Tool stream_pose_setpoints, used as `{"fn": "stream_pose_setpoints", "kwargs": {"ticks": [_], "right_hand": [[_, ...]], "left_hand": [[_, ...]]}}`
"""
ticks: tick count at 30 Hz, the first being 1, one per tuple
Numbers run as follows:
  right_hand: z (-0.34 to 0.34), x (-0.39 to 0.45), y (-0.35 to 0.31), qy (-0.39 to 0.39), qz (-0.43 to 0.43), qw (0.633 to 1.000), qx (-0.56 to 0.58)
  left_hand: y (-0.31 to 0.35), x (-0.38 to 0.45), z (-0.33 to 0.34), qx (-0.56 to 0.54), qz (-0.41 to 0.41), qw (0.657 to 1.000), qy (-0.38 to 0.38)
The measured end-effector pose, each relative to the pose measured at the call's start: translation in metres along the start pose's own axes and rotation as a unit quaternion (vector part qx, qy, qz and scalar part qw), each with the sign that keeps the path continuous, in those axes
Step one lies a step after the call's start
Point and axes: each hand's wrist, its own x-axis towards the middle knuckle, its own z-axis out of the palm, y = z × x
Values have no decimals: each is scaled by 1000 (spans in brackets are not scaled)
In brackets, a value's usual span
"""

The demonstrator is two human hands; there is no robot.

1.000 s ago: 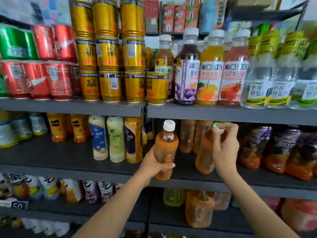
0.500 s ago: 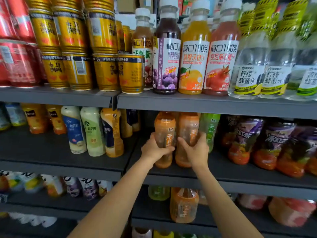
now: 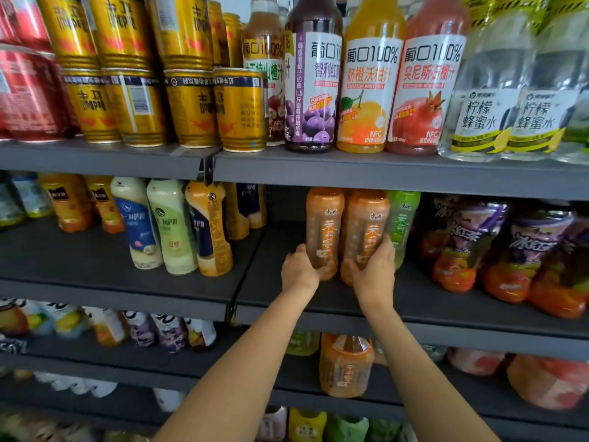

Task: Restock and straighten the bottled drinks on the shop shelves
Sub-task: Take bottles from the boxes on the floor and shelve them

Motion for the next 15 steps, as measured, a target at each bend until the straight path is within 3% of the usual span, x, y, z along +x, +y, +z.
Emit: {"fn": "stream_pose_setpoints", "kwargs": {"ticks": [3,7,11,15], "right_hand": [[2,-21,-1,53,-16,998,-19],[8,-56,-22,100,-107,989,-4],[38,-100,-70,35,-198,979,23],[94,-169,-114,-96,-262,960,19]], "left_hand": [[-17,-8,-6,-64,5,998,18],[-49,-40,-26,-83,115,984,110],[-114,-81,-59,-119,134,967,181],[-211,-132,-111,-122,24,964,234]]}}
